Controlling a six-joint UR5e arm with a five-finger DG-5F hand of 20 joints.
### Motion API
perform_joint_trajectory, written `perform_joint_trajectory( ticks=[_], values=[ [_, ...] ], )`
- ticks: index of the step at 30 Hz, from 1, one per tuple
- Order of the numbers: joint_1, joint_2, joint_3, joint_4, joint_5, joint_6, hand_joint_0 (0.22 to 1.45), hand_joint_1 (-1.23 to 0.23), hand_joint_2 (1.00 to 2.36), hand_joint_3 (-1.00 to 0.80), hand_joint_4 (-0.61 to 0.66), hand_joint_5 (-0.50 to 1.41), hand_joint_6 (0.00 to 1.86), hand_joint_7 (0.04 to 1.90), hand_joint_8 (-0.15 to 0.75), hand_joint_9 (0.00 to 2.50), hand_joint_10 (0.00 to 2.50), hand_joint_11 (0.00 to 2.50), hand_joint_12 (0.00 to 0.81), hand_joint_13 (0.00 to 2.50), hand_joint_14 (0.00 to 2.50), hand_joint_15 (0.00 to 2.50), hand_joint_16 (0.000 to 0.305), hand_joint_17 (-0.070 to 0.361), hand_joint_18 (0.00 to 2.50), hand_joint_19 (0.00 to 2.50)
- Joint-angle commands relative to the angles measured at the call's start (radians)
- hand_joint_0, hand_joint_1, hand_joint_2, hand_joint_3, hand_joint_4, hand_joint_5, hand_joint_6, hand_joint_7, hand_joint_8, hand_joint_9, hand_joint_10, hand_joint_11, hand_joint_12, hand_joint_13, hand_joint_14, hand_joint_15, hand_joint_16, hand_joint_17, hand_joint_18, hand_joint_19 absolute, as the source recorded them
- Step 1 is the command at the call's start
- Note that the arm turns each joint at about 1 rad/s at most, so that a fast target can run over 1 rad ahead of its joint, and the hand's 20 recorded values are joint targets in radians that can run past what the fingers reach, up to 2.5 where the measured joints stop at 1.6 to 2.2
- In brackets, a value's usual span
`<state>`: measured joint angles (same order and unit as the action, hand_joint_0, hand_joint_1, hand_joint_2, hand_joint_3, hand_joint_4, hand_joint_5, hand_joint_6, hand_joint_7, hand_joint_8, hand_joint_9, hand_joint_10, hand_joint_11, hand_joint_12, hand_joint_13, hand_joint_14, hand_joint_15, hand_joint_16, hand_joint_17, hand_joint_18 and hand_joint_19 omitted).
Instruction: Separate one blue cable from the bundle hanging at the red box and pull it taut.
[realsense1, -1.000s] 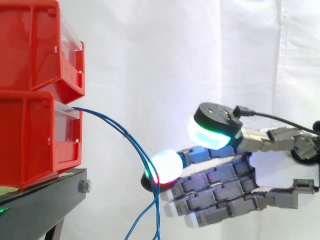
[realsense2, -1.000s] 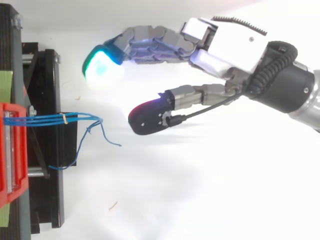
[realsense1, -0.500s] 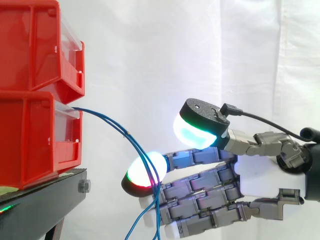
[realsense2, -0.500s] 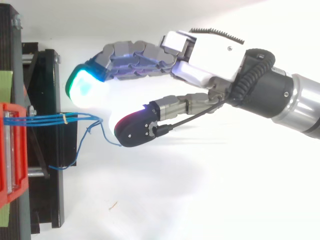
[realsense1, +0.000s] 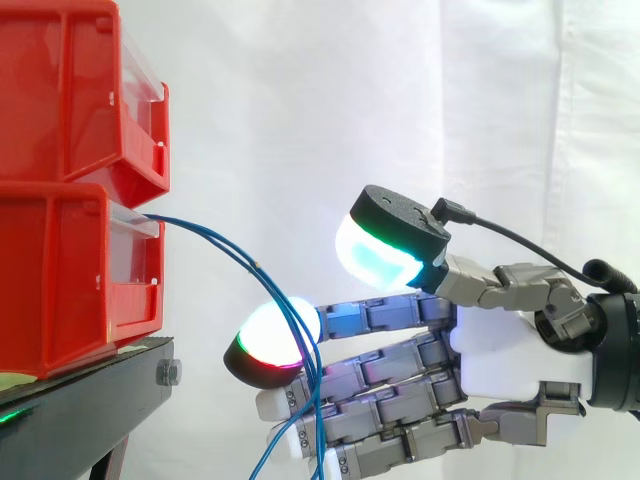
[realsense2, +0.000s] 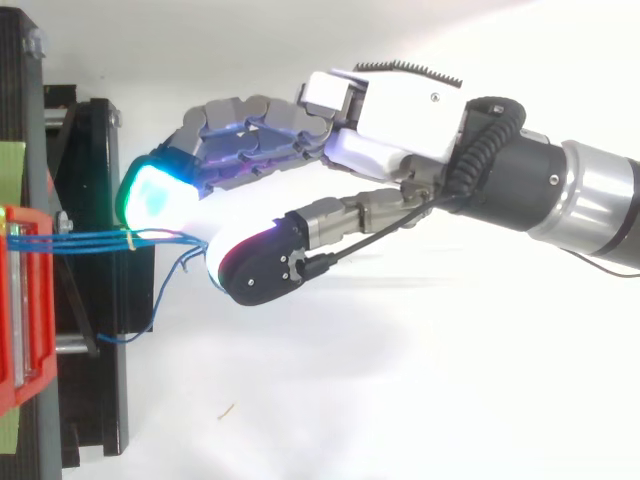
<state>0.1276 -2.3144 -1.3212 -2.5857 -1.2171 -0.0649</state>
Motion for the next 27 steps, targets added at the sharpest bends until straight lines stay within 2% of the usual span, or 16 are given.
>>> perform_joint_trajectory(
  ticks=[1,3,4,5,7,12,16,20,22,27],
  values=[
    [-0.002,-0.025,0.000,0.021,-0.012,0.002,0.54,-0.62,1.00,-0.50,0.28,-0.17,0.50,0.94,0.281,0.55,0.02,0.49,0.335,0.62,0.01,0.27,0.040,0.090,0.56,0.13],
    [-0.005,-0.056,0.002,0.062,-0.033,0.010,0.54,-0.62,1.00,-0.50,0.27,-0.17,0.50,0.94,0.280,0.55,0.02,0.49,0.336,0.62,0.01,0.27,0.040,0.090,0.56,0.13],
    [-0.006,-0.057,0.005,0.078,-0.042,0.014,0.54,-0.61,1.00,-0.50,0.28,-0.17,0.50,0.95,0.279,0.55,0.02,0.49,0.335,0.62,0.01,0.27,0.040,0.090,0.56,0.14],
    [-0.008,-0.056,0.007,0.101,-0.065,0.014,0.54,-0.61,1.00,-0.50,0.27,-0.17,0.50,0.94,0.279,0.55,0.02,0.49,0.334,0.62,0.01,0.27,0.040,0.089,0.56,0.14],
    [-0.009,-0.056,0.007,0.105,-0.088,0.004,0.55,-0.61,1.00,-0.50,0.27,-0.17,0.50,0.95,0.279,0.55,0.02,0.50,0.335,0.62,0.01,0.27,0.039,0.089,0.56,0.14],
    [-0.014,-0.056,0.007,0.102,-0.091,0.004,0.58,-0.63,1.00,-0.50,0.27,-0.16,0.50,0.97,0.273,0.57,0.02,0.50,0.328,0.63,0.01,0.28,0.039,0.087,0.56,0.15],
    [-0.020,-0.056,0.020,0.101,-0.093,0.007,0.62,-0.65,1.01,-0.40,0.27,-0.16,0.50,1.00,0.271,0.57,0.02,0.51,0.325,0.64,0.01,0.29,0.038,0.086,0.57,0.16],
    [-0.025,-0.056,0.045,0.068,-0.114,0.011,0.63,-0.66,1.01,-0.37,0.27,-0.16,0.50,1.01,0.271,0.58,0.02,0.51,0.325,0.64,0.01,0.29,0.038,0.086,0.57,0.17],
    [-0.032,-0.033,0.051,-0.002,-0.134,0.010,0.63,-0.65,1.01,-0.38,0.26,-0.16,0.50,1.02,0.273,0.58,0.02,0.52,0.327,0.64,0.01,0.29,0.038,0.086,0.57,0.18],
    [-0.048,-0.013,0.051,-0.085,-0.137,0.007,0.62,-0.65,1.01,-0.38,0.27,-0.15,0.50,1.04,0.272,0.58,0.02,0.53,0.326,0.65,0.01,0.30,0.038,0.086,0.58,0.18]
  ],
)
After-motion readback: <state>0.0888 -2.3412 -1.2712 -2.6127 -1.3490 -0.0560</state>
